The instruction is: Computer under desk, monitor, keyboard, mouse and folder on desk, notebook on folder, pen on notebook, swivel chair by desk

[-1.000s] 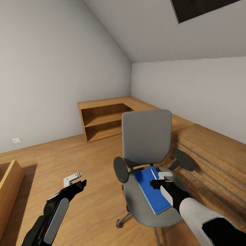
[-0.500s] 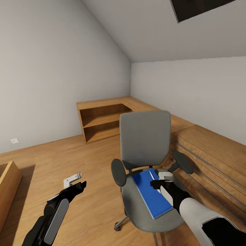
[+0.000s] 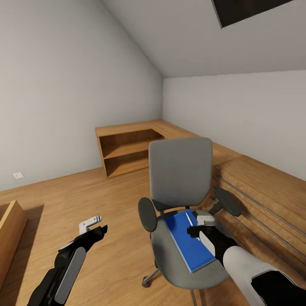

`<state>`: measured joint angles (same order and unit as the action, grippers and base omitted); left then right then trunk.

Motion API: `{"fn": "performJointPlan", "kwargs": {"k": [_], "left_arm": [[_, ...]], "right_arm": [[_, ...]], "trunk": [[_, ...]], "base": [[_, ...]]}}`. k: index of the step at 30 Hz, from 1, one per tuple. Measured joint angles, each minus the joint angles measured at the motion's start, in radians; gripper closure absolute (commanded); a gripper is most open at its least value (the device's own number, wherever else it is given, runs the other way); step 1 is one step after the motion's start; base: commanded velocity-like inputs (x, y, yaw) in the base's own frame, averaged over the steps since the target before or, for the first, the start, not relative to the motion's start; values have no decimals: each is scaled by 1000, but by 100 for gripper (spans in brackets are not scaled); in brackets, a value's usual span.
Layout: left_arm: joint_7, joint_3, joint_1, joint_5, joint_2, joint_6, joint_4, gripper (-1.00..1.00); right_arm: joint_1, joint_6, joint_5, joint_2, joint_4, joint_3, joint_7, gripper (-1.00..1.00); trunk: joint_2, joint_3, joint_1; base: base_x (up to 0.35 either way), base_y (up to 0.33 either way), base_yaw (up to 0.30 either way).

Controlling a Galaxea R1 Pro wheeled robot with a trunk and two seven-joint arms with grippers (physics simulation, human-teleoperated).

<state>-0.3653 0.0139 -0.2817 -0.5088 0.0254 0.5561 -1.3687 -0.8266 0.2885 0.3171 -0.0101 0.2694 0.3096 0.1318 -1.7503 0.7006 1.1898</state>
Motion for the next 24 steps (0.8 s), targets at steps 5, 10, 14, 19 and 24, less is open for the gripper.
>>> {"fn": "performJointPlan", "kwargs": {"k": [5,10,14,19,24], "left_arm": [[0,0,0,0,-1,0,-3,-100],[0,0,0,-1,-1,0,-6,-100],[-1,0,0,0,-2,0,-7,-100],[-1,0,0,1,-2,0,-7,-100],[-1,0,0,0,-2,0,-7,-100]], "right_arm": [[0,17,1,0,0,0,0,-100],[0,22,1,0,0,0,-1,-100],[0,23,1,0,-1,0,-1,-100],[0,23,1,0,-1,0,-2,-100],[0,23,1,0,0,1,-2,-100]], "trunk": [[0,0,0],[0,0,0],[-14,6,8],[-49,22,27],[-70,31,38]], "base": [[0,0,0],[0,0,0],[0,0,0],[0,0,0],[0,0,0]]}}
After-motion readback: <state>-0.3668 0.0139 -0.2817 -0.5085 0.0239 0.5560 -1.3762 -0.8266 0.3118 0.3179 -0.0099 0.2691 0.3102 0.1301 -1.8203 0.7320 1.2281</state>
